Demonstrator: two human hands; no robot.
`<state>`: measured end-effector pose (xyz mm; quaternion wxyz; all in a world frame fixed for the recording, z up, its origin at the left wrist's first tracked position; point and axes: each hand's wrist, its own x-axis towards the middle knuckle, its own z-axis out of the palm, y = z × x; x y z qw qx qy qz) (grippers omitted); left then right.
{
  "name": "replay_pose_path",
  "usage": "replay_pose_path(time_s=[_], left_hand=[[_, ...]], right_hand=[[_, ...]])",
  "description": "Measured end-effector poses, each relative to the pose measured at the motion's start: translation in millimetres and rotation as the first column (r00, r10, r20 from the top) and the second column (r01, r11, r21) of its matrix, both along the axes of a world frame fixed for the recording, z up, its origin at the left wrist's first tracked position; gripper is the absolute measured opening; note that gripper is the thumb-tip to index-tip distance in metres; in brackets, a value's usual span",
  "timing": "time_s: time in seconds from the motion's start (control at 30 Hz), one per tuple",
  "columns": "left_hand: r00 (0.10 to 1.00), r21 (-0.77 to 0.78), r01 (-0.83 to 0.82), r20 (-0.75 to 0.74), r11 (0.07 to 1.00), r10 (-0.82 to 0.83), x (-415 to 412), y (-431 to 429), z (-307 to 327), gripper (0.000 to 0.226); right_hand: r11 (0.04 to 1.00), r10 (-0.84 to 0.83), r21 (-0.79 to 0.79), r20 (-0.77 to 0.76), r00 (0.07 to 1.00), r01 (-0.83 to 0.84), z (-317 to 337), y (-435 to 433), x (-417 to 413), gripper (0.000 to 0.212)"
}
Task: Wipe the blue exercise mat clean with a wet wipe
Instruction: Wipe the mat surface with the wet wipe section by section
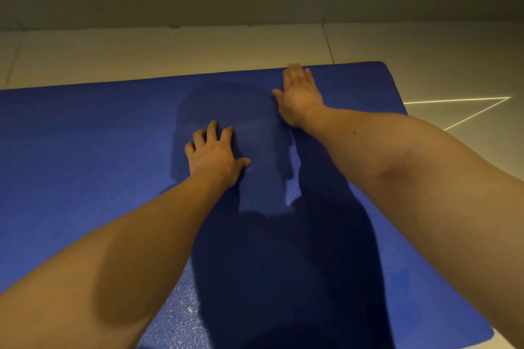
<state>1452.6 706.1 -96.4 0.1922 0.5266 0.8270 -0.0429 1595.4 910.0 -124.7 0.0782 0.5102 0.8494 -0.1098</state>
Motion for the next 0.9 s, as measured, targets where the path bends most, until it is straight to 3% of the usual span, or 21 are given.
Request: replay_pose_path(time_s=[0.07, 0.17, 0.27, 0.43, 0.57, 0.9], left_hand=[[1.000, -0.005, 0.001, 0.003, 1.000, -0.001, 0.5, 0.3, 0.2, 0.085], [1.000, -0.006, -0.003, 0.008, 1.000, 0.003, 0.7, 0.6, 0.4, 0.086], [1.000, -0.002, -0.001, 0.011, 1.000, 0.001, -0.3, -0.2, -1.1, 0.086], [1.000, 0.005, 0.002, -0.005, 1.000, -0.002, 0.8, -0.2, -2.5, 0.086], [1.000, 0.014, 0.002, -0.009, 1.000, -0.002, 0.1, -0.5, -3.6, 0.086], [1.000, 0.004, 0.001, 0.024, 1.000, -0.001, -0.4, -2.2, -1.5, 0.087]], right_hand=[[0.996, -0.080, -0.022, 0.049, 0.996, 0.081, 3.6, 8.0, 6.5, 0.073], [0.986, -0.156, -0.069, -0.028, 0.987, 0.154, 8.4, -0.1, -10.8, 0.070], [0.996, -0.085, -0.046, -0.152, 0.985, 0.079, 7.9, -23.9, -47.2, 0.067], [0.982, 0.076, -0.141, -0.306, 0.949, -0.125, 10.3, -49.6, -80.4, 0.062], [0.956, 0.250, -0.106, -0.183, 0.951, -0.272, 7.2, -53.2, -75.3, 0.066], [0.995, -0.049, -0.084, 0.004, 0.999, 0.050, 10.0, 12.5, 0.7, 0.074]])
